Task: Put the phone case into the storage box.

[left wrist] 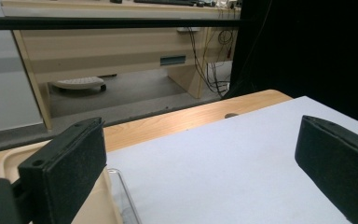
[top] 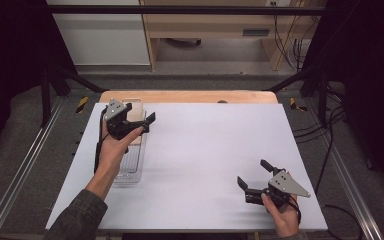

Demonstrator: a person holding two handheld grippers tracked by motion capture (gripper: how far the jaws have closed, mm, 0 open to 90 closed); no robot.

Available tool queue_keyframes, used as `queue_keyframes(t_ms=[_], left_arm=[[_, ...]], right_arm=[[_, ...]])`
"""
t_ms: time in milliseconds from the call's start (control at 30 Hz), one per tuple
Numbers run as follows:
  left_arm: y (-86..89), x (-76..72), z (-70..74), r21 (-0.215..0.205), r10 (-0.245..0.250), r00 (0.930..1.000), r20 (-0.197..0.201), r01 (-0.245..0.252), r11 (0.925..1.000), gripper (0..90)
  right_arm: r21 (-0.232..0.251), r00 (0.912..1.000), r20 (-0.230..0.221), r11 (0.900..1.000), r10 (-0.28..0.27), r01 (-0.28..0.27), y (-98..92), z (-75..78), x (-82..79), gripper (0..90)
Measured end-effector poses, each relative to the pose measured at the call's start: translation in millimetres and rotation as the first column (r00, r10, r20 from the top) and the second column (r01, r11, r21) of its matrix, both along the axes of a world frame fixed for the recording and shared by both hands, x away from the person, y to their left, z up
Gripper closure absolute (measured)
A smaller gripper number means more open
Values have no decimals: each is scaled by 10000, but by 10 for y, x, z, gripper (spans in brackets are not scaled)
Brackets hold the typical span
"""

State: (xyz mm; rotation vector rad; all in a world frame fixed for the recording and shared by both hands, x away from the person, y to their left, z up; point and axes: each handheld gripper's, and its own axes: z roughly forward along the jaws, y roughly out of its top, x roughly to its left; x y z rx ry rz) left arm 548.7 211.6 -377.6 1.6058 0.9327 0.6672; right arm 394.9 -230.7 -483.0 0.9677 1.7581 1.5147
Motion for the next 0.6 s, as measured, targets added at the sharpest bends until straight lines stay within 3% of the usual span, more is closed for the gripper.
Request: queue_keyframes(t_ms=[267,600], left_arm=[[46,-200,61,-257,-80,9997,213,86,9996,17],[302,-395,151,-611,80,9991,420,-54,9981,14]], right_arm=[[-9,10000,33,10000,63,-63,18,6,-6,19],[-33,10000,19,10000,65,-65,21,6,-7,19]])
